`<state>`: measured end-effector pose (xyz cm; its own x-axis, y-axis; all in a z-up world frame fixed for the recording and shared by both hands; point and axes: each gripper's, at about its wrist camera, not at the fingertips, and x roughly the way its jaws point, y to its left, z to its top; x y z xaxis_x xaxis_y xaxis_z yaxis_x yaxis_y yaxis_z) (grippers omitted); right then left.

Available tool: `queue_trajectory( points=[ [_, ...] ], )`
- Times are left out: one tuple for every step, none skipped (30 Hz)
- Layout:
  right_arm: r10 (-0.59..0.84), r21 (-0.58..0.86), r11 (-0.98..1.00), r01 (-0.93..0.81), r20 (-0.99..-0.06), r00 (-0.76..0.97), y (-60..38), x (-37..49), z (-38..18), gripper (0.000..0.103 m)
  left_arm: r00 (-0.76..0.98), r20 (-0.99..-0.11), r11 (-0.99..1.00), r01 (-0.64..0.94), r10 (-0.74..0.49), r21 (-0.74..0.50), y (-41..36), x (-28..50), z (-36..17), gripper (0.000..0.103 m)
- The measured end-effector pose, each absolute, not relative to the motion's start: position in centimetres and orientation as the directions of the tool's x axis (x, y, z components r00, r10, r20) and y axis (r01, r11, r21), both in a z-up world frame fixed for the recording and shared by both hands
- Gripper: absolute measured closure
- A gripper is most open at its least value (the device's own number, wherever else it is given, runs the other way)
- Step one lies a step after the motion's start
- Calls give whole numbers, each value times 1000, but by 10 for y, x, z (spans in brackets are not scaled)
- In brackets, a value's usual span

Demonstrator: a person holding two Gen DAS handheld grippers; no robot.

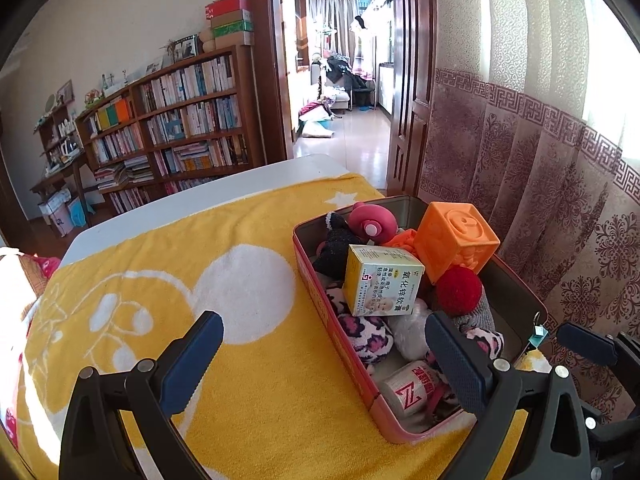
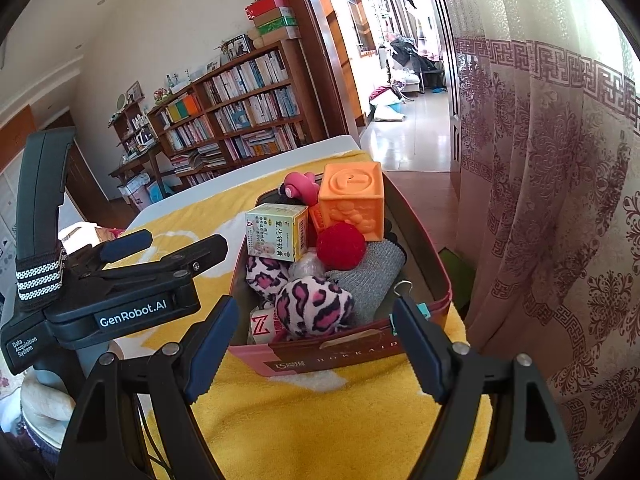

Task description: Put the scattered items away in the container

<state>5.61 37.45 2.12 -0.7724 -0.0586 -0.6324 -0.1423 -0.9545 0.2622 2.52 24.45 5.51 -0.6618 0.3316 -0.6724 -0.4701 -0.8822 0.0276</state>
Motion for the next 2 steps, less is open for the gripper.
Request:
queue_trajectory(
  points=[
    [-58, 263, -954, -144, -633, -772, 375, 56, 21, 21, -663, -671, -879, -475, 332, 34, 245, 26, 55, 1],
    [-59, 263, -954, -144, -634, -771, 375, 56, 21, 21, -668, -668, -879, -475, 329, 41, 245, 26, 55, 1]
  ],
)
